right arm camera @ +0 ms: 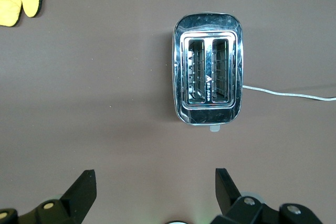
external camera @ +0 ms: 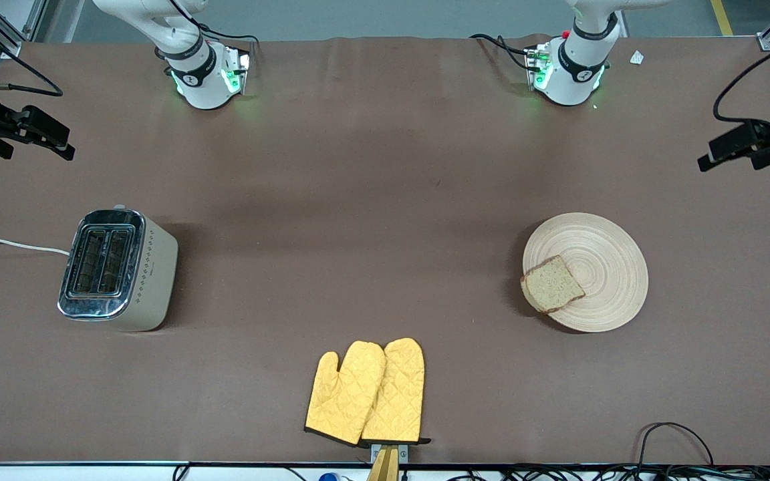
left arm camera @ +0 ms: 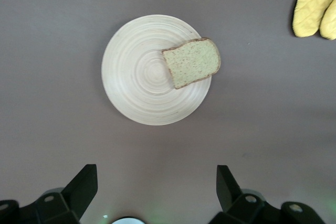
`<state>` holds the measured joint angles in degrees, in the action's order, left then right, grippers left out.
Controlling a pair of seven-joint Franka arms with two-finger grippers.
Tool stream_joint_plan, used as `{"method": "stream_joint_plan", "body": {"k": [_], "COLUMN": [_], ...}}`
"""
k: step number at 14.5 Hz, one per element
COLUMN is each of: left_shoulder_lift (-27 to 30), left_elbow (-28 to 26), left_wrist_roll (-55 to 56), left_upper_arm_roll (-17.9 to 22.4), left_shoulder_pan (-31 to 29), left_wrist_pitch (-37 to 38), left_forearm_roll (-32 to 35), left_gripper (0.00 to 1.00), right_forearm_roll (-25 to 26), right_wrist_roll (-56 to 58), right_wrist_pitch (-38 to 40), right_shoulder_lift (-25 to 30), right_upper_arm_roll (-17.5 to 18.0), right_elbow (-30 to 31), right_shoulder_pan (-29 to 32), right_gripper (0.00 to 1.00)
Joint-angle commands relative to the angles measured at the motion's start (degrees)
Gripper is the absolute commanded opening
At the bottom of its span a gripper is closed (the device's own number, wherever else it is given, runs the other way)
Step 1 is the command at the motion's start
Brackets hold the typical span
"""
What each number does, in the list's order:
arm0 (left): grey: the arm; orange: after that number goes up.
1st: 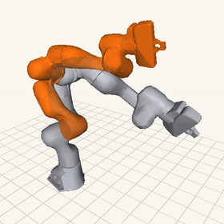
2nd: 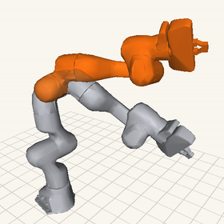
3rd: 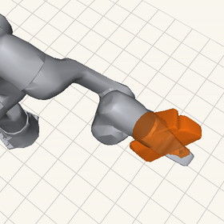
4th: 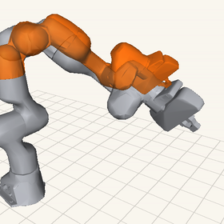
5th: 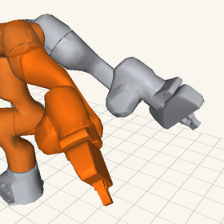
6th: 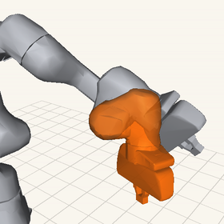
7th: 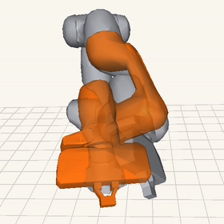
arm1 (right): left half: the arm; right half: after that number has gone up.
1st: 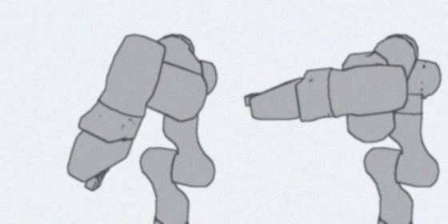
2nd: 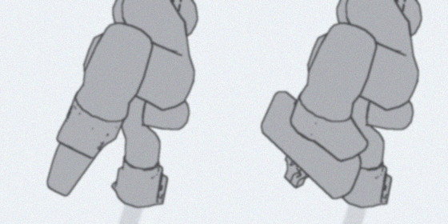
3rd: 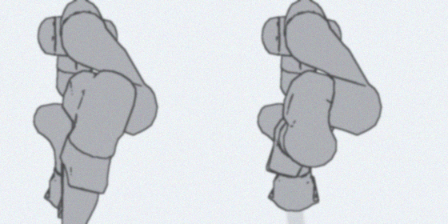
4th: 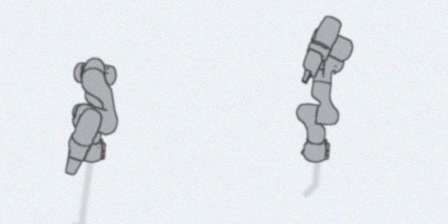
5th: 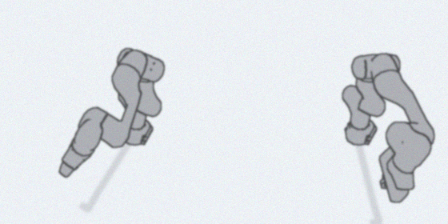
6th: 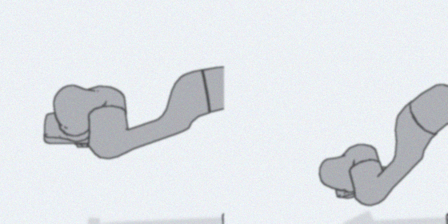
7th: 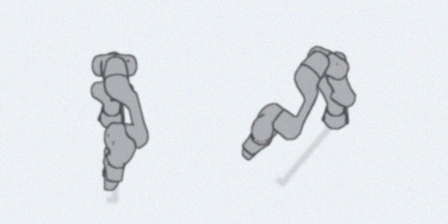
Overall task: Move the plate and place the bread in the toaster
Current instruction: 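Move the left gripper toward the rim of the wooden plate, then lower the left gripper beside the plate rim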
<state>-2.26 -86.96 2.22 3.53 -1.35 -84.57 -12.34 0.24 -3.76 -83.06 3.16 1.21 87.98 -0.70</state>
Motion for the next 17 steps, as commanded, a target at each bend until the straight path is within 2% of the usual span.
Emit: {"method": "stream_joint_plan", "body": {"k": [1,4,8,12,15,17], "left_shoulder_lift": [-4.3,-8.4,-15.6,-24.9,-33.6,-37.7], "left_elbow": [1.6,1.4,1.6,1.6,1.6,1.9], "left_wrist_roll": [-0.6,-2.5,-12.0,-26.2,-42.8,-47.5], "left_upper_arm_roll": [2.3,3.5,3.6,3.5,3.5,3.3], "left_shoulder_pan": [0.0,-2.8,-9.5,-14.7,-18.9,-21.1], "left_wrist_pitch": [-2.2,-6.3,-7.4,-7.9,-7.9,-7.9], "left_forearm_roll": [-5.1,-9.1,-19.4,-25.1,-31.1,-35.4], "left_gripper": [1.0,1.0,1.0,0.99,0.99,0.98], "right_forearm_roll": [-0.9,-0.9,-1.0,-1.0,-1.0,-1.0], "right_wrist_roll": [-0.4,-0.3,-0.4,-0.4,-0.4,-0.4], "right_wrist_pitch": [-0.4,-0.1,-0.1,-0.3,-0.4,-0.1], "right_shoulder_lift": [1.3,1.3,1.3,1.3,1.3,1.3], "right_upper_arm_roll": [-0.2,-0.2,-0.2,-0.2,-0.2,-0.2], "right_elbow": [1.0,1.1,1.1,1.1,1.1,1.2], "right_shoulder_pan": [-0.2,0.0,0.0,0.0,-0.1,-0.1], "right_gripper": [1.0,1.0,1.0,1.0,1.0,1.0]}}
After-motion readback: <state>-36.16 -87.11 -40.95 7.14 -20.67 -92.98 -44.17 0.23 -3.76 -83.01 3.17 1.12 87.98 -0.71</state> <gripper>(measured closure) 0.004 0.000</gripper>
